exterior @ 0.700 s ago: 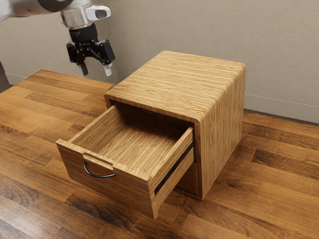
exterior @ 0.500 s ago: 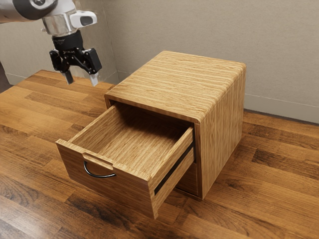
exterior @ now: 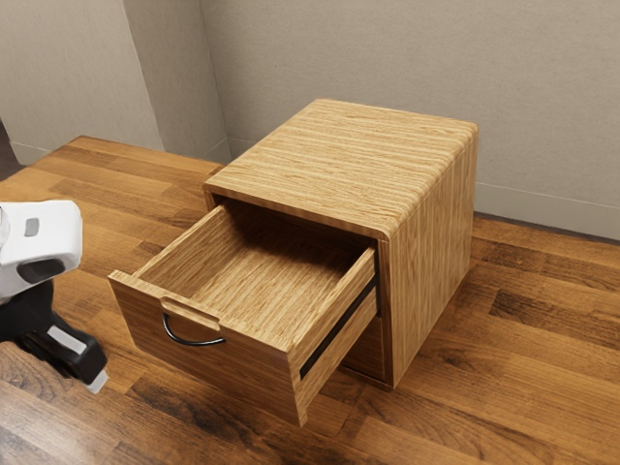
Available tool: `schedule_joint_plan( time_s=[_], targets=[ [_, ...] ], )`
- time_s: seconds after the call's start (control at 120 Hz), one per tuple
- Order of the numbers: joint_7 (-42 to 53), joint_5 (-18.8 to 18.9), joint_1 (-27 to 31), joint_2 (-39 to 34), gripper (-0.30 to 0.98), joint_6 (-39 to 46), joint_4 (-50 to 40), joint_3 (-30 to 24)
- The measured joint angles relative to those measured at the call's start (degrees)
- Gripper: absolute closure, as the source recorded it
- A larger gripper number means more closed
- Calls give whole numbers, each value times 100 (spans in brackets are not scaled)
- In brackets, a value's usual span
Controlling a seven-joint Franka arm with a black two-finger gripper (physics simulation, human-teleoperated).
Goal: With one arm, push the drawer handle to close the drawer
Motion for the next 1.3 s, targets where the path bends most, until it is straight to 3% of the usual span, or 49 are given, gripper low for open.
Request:
schedule_joint_plan(
  time_s=[0.167, 0.425, 0.767, 1.3],
  targets=[
    [-241, -319, 3, 152, 54, -363, -265, -4],
    [-493, -384, 2, 605, 63, -526, -399, 42],
    [-582, -58, -3, 1897, 68, 82, -368, 194],
    [-618, 464, -33, 3746, 69, 1815, 259, 123]
  ],
)
